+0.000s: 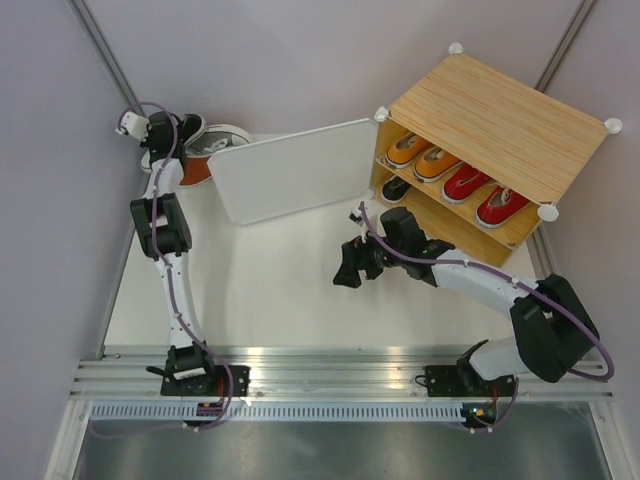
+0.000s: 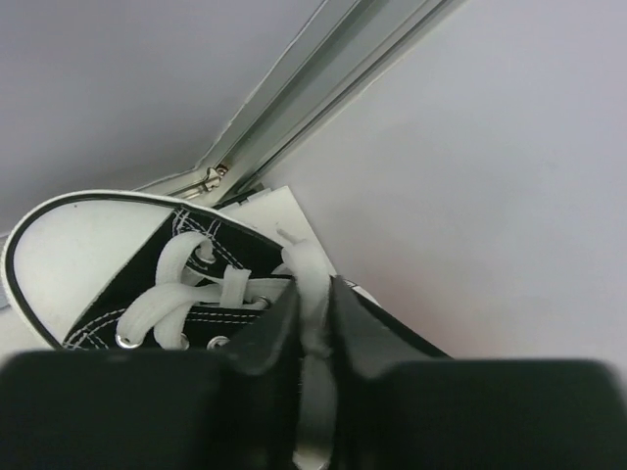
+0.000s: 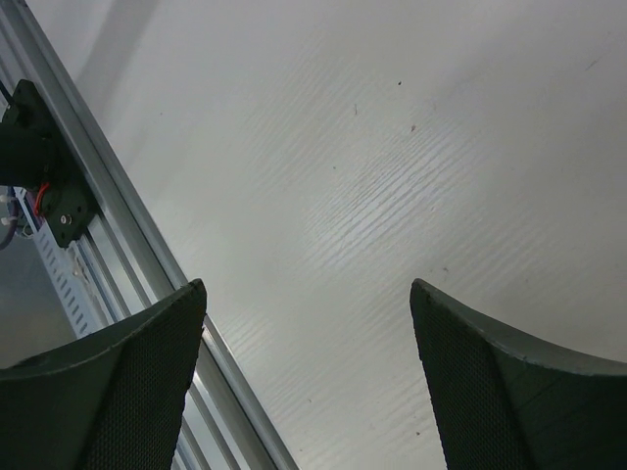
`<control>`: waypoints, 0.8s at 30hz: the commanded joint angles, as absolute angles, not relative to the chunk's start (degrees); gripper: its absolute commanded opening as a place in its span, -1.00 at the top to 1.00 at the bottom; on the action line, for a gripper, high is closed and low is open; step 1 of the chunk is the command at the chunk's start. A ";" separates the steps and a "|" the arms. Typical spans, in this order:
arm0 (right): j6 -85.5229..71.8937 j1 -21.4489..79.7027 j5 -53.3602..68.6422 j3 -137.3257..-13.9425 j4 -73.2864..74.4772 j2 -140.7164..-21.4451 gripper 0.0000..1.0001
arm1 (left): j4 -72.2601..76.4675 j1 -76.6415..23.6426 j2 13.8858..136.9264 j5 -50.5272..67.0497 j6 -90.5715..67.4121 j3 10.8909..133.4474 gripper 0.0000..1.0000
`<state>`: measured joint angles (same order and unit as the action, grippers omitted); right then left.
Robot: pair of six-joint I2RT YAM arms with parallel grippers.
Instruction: Place and organize the shoes in the shoe cabinet
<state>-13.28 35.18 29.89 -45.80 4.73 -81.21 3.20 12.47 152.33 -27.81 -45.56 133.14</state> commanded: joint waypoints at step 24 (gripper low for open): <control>-12.40 35.77 30.76 -47.02 10.46 -73.04 -0.77 | 5.37 13.45 112.60 -16.79 -44.64 79.91 0.95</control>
<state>-13.28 35.51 29.78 -44.29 9.80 -75.20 7.33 13.54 118.34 -18.79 -43.18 83.42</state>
